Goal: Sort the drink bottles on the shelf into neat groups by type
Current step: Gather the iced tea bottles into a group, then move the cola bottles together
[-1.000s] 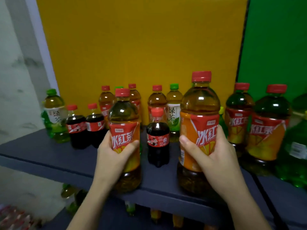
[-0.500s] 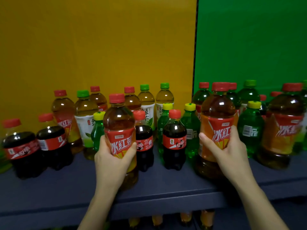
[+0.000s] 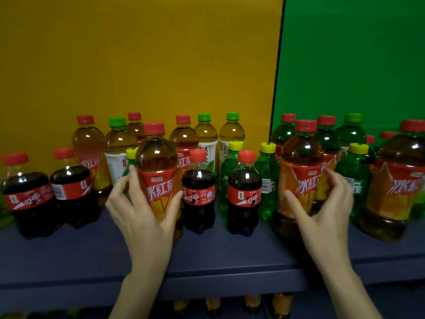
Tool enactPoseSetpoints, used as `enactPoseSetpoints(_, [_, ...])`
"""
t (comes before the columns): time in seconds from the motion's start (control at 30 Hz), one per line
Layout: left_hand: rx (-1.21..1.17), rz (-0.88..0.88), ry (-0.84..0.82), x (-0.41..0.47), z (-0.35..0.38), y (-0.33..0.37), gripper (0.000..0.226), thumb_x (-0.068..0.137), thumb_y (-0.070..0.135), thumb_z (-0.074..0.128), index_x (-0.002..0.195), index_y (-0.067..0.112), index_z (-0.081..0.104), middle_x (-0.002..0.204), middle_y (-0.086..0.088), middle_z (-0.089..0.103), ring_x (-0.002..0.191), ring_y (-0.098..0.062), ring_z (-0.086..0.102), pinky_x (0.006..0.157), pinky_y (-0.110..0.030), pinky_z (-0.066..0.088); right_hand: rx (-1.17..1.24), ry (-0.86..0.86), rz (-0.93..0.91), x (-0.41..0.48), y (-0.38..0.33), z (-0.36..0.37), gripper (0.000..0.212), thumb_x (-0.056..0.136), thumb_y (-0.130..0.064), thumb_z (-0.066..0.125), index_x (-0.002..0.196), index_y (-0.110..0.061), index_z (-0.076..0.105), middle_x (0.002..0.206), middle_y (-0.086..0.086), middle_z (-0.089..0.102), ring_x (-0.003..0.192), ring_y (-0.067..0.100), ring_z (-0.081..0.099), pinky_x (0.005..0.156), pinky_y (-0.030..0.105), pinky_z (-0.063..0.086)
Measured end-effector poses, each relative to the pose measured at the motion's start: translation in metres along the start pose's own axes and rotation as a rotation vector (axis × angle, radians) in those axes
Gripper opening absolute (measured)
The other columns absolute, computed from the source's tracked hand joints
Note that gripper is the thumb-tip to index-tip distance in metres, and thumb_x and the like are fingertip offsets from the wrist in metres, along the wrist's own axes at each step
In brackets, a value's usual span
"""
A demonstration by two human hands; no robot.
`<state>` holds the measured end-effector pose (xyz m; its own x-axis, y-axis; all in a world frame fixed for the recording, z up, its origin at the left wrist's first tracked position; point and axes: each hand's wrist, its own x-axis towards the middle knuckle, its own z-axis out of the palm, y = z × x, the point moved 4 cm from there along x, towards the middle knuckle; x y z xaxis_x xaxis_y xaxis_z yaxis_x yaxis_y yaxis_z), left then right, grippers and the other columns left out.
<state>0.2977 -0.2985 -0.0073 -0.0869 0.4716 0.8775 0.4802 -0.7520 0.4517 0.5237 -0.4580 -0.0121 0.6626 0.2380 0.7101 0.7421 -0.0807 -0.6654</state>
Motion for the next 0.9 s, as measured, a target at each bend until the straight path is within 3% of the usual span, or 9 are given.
enactPoseSetpoints(0.07, [-0.065,0.197,0.067,-0.005,-0.01,0.018,0.055,0.081,0.027,0.064,0.125,0.001,0.044,0.117,-0.012,0.038,0.108,-0.027,0.038,0.102,-0.019,0.028,0.037,0.107,-0.144,-0.007,-0.018,-0.01,0.062,0.079,-0.038,0.061,0.13,-0.01,0.038,0.127,0.007,0.041,0.121,0.021,0.04,0.102,0.029,0.035])
enactPoseSetpoints(0.17, [-0.21,0.297,-0.102,-0.018,-0.003,0.039,0.039,0.085,0.019,0.057,0.121,0.006,0.05,0.117,-0.006,0.048,0.113,-0.016,0.045,0.104,-0.013,0.028,0.1,-0.012,-0.23,-0.014,-0.038,0.002,0.049,0.082,-0.032,0.059,0.124,-0.013,0.043,0.117,-0.01,0.041,0.11,0.009,0.045,0.095,0.018,0.039])
enactPoseSetpoints(0.3, [-0.207,0.105,-0.363,-0.027,0.026,0.045,0.065,0.09,0.024,0.052,0.144,0.006,0.021,0.147,-0.011,0.03,0.137,-0.015,0.024,0.113,-0.014,0.012,0.089,-0.233,-0.229,-0.02,-0.049,0.04,0.059,0.086,-0.032,0.061,0.136,-0.017,0.033,0.13,-0.012,0.037,0.125,0.004,0.037,0.105,0.015,0.031])
enactPoseSetpoints(0.37, [-0.195,0.043,-0.4,-0.027,0.036,0.047,0.073,0.091,0.019,0.053,0.147,0.006,0.008,0.154,-0.011,0.016,0.143,-0.019,0.015,0.113,-0.017,0.008,0.066,-0.271,-0.202,-0.02,-0.048,0.052,0.068,0.085,-0.033,0.063,0.14,-0.017,0.028,0.134,-0.01,0.034,0.13,0.004,0.032,0.108,0.016,0.027])
enactPoseSetpoints(0.47, [-0.168,-0.004,-0.417,-0.022,0.045,0.053,0.08,0.089,0.016,0.057,0.147,0.004,0.002,0.156,-0.011,0.008,0.144,-0.018,0.007,0.113,-0.019,0.002,0.014,-0.273,-0.177,-0.021,-0.049,0.061,0.077,0.08,-0.036,0.068,0.141,-0.015,0.026,0.137,-0.003,0.037,0.127,0.005,0.031,0.105,0.02,0.026])
enactPoseSetpoints(0.63, [-0.127,-0.121,-0.48,-0.014,0.06,0.051,0.089,0.084,0.018,0.065,0.146,0.003,0.004,0.152,-0.013,0.013,0.143,-0.023,0.014,0.114,-0.028,0.015,-0.056,-0.267,-0.146,-0.019,-0.051,0.061,0.077,0.076,-0.041,0.07,0.137,-0.018,0.029,0.129,-0.002,0.038,0.118,0.014,0.046,0.092,0.029,0.044])
enactPoseSetpoints(0.73, [-0.136,-0.154,-0.505,-0.011,0.065,0.048,0.085,0.083,0.018,0.066,0.144,0.007,0.008,0.148,-0.015,0.021,0.137,-0.027,0.028,0.109,-0.035,0.03,-0.058,-0.297,-0.137,-0.02,-0.051,0.062,0.074,0.078,-0.044,0.067,0.137,-0.021,0.028,0.128,-0.004,0.04,0.115,0.014,0.049,0.083,0.02,0.037])
enactPoseSetpoints(0.9, [-0.238,-0.128,-0.503,-0.01,0.058,0.044,0.08,0.08,0.021,0.071,0.139,0.011,0.017,0.139,-0.01,0.038,0.127,-0.024,0.043,0.102,-0.036,0.042,0.035,-0.308,-0.093,-0.024,-0.049,0.057,0.074,0.078,-0.045,0.067,0.137,-0.025,0.027,0.13,-0.008,0.048,0.115,0.013,0.053,0.086,0.023,0.043])
